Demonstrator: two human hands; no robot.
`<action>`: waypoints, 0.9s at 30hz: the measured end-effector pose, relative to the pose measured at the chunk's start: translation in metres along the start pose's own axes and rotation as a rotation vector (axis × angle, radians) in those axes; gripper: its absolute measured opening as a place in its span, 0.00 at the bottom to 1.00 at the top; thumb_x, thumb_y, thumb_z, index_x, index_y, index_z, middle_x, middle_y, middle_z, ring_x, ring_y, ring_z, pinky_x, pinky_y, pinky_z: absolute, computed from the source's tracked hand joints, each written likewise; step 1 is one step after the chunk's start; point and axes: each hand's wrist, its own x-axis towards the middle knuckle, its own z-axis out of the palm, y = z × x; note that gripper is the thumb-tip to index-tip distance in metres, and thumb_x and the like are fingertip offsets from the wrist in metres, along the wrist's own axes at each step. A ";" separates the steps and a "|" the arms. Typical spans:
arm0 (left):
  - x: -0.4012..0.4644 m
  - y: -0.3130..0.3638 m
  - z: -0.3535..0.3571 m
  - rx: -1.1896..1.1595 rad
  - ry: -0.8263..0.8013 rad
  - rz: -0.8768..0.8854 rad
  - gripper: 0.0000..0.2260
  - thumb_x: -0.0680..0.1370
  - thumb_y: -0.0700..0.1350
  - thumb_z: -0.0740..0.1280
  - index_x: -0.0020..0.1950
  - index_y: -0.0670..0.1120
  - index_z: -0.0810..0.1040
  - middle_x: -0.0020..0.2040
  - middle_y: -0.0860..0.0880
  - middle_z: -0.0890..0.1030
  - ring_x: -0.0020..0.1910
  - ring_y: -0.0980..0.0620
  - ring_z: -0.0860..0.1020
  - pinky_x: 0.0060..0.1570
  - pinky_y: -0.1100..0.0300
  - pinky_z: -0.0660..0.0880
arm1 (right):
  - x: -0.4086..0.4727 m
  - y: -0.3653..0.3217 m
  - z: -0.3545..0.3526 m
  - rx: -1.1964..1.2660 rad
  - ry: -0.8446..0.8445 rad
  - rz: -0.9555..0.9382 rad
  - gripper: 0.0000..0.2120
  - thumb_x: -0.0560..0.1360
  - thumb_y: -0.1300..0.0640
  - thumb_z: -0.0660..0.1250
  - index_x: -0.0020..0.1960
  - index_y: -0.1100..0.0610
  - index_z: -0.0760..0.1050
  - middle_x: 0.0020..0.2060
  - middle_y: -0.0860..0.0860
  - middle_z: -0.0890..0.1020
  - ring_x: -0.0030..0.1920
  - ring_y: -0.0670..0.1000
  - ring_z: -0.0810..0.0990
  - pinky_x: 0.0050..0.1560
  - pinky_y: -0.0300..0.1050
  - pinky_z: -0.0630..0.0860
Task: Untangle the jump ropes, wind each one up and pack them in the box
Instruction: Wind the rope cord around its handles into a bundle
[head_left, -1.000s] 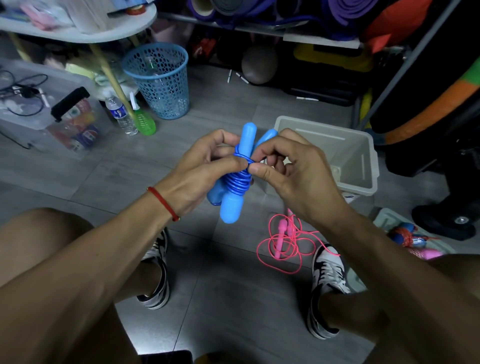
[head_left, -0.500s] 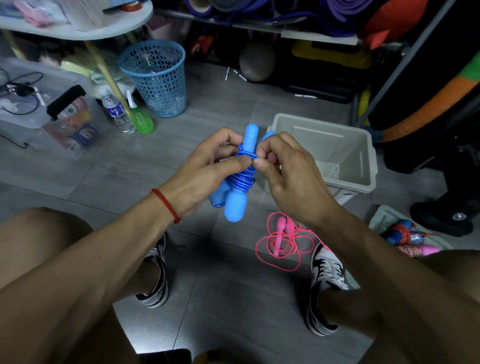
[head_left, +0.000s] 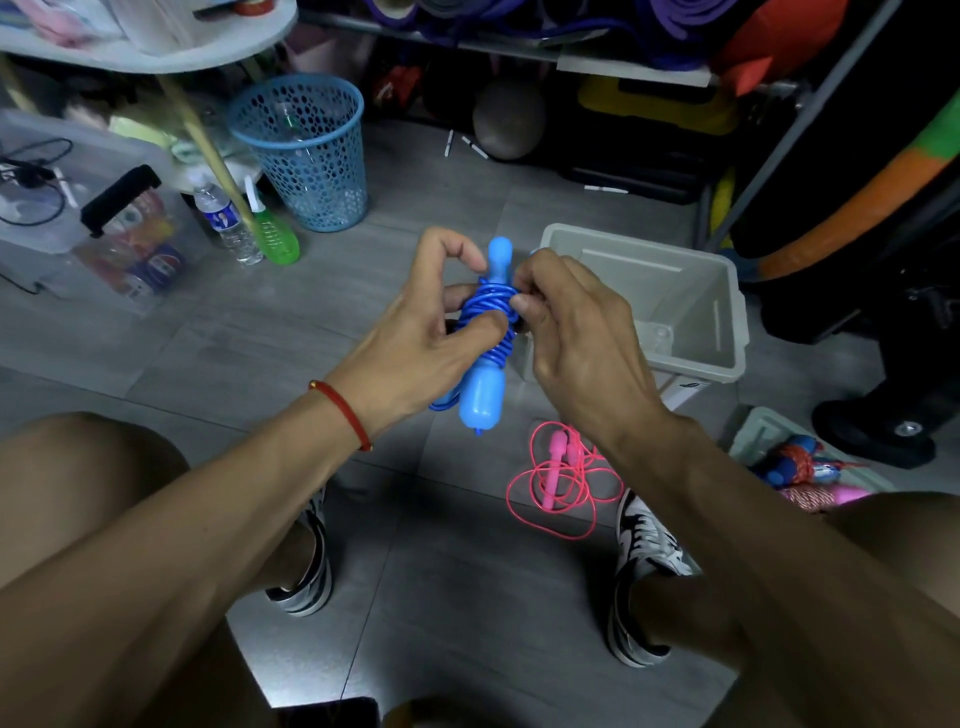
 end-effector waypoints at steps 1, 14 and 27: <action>0.000 0.001 0.001 0.011 0.000 0.010 0.12 0.77 0.38 0.64 0.56 0.49 0.65 0.50 0.38 0.83 0.47 0.29 0.78 0.48 0.32 0.77 | 0.000 0.000 0.000 -0.021 0.001 -0.028 0.02 0.80 0.66 0.62 0.50 0.63 0.73 0.42 0.54 0.76 0.40 0.53 0.72 0.42 0.44 0.69; 0.000 -0.001 -0.005 -0.080 0.080 -0.030 0.06 0.76 0.40 0.64 0.48 0.50 0.71 0.44 0.34 0.81 0.38 0.43 0.77 0.47 0.27 0.75 | 0.006 0.000 -0.008 0.099 -0.133 -0.127 0.04 0.78 0.65 0.65 0.52 0.61 0.76 0.46 0.53 0.78 0.43 0.51 0.78 0.47 0.50 0.78; -0.004 0.000 -0.003 -0.109 -0.032 -0.047 0.05 0.77 0.43 0.64 0.49 0.50 0.70 0.44 0.39 0.81 0.38 0.39 0.78 0.46 0.31 0.77 | 0.011 0.006 -0.019 0.194 -0.201 0.004 0.07 0.73 0.61 0.74 0.48 0.59 0.77 0.37 0.52 0.80 0.35 0.51 0.79 0.38 0.50 0.79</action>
